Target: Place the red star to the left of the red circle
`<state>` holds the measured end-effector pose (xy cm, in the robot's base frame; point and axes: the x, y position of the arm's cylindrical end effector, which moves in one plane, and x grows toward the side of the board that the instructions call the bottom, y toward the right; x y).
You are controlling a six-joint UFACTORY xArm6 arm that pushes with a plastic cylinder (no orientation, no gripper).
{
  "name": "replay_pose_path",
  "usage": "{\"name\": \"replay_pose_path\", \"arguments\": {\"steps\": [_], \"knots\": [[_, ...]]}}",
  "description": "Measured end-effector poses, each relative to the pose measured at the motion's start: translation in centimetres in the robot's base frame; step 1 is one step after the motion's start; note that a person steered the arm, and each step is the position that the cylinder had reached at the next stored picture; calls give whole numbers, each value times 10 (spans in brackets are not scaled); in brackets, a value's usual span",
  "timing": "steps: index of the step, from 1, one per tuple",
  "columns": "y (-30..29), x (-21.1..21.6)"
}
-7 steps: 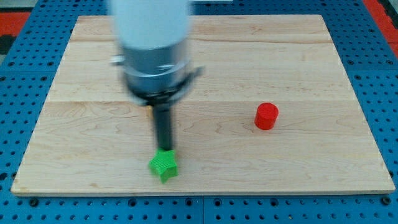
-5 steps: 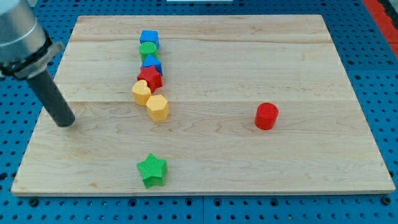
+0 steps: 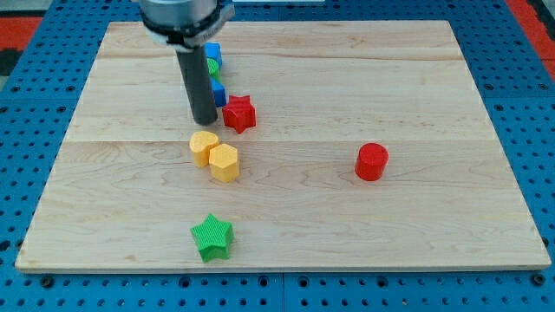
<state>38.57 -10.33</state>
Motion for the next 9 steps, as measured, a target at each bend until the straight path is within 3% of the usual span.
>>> {"name": "replay_pose_path", "arguments": {"steps": [1,2,4,6,7,8,9], "knots": [[47,-25],[84,4],[9,16],[150,50],[168,50],[134,60],[156,110]]}}
